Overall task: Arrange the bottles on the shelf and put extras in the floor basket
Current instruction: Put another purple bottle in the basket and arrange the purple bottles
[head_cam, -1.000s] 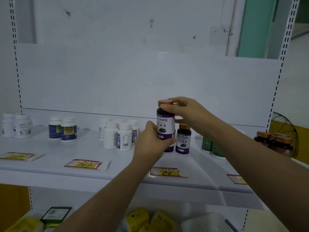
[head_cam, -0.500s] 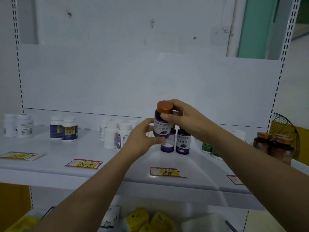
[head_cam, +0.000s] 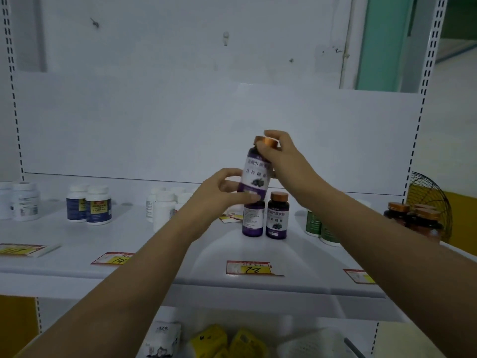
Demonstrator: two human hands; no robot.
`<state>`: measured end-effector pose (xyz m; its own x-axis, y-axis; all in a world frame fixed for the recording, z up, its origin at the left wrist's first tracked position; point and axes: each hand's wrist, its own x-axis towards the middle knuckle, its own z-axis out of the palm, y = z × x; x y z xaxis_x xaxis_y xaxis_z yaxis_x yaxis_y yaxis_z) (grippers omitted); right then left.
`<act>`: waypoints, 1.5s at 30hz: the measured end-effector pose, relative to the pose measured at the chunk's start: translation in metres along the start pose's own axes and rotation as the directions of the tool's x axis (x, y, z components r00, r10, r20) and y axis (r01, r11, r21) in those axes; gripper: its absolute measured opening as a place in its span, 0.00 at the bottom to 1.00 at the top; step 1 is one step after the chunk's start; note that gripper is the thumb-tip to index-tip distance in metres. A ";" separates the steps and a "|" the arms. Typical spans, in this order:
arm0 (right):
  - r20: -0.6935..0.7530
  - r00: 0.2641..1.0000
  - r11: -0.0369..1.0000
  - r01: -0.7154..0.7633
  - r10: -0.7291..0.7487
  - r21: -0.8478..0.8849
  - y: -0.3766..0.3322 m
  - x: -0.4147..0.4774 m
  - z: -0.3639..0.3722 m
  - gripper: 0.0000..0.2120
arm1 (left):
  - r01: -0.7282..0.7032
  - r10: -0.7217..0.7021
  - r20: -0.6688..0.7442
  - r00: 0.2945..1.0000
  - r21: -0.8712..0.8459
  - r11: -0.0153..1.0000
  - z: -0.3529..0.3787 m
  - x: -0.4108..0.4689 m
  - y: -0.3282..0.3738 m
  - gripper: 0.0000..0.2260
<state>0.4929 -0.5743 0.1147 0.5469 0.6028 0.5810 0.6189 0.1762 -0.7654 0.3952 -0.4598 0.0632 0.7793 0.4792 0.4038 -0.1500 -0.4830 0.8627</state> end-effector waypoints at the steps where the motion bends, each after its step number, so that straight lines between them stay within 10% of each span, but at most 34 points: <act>1: -0.038 0.998 0.998 -0.057 0.056 -0.037 0.000 0.007 -0.001 0.16 | 0.030 -0.030 0.030 0.999 -0.020 0.999 -0.002 0.000 0.004 0.20; 9: -0.001 0.853 0.843 -0.516 0.522 -0.153 0.007 0.019 0.001 0.11 | 0.160 -0.138 0.174 0.975 -0.122 0.980 0.013 -0.004 0.019 0.19; 17: 0.087 0.992 0.953 -0.056 0.086 -0.299 -0.021 0.020 0.008 0.10 | 0.010 0.023 -0.137 0.990 0.231 0.973 0.011 -0.006 0.013 0.23; 22: 0.101 0.957 0.823 0.285 -0.271 -0.491 -0.032 0.018 0.029 0.12 | -0.010 0.175 -0.353 0.919 0.422 0.907 0.011 -0.007 0.004 0.26; 33: 0.137 0.989 0.763 0.134 -0.060 -0.633 0.022 0.042 0.057 0.12 | 0.021 -0.133 0.089 0.987 0.751 0.660 0.007 -0.035 -0.054 0.28; 45: 0.104 0.988 0.605 0.015 0.111 -0.796 0.072 0.048 0.072 0.12 | 0.038 -0.258 0.109 0.960 0.861 0.506 0.007 -0.027 -0.067 0.23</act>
<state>0.5228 -0.4769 0.0678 0.5509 0.6961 0.4603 0.8317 -0.5035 -0.2340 0.3885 -0.4458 -0.0076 0.8531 0.5048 0.1321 0.4780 -0.8575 0.1901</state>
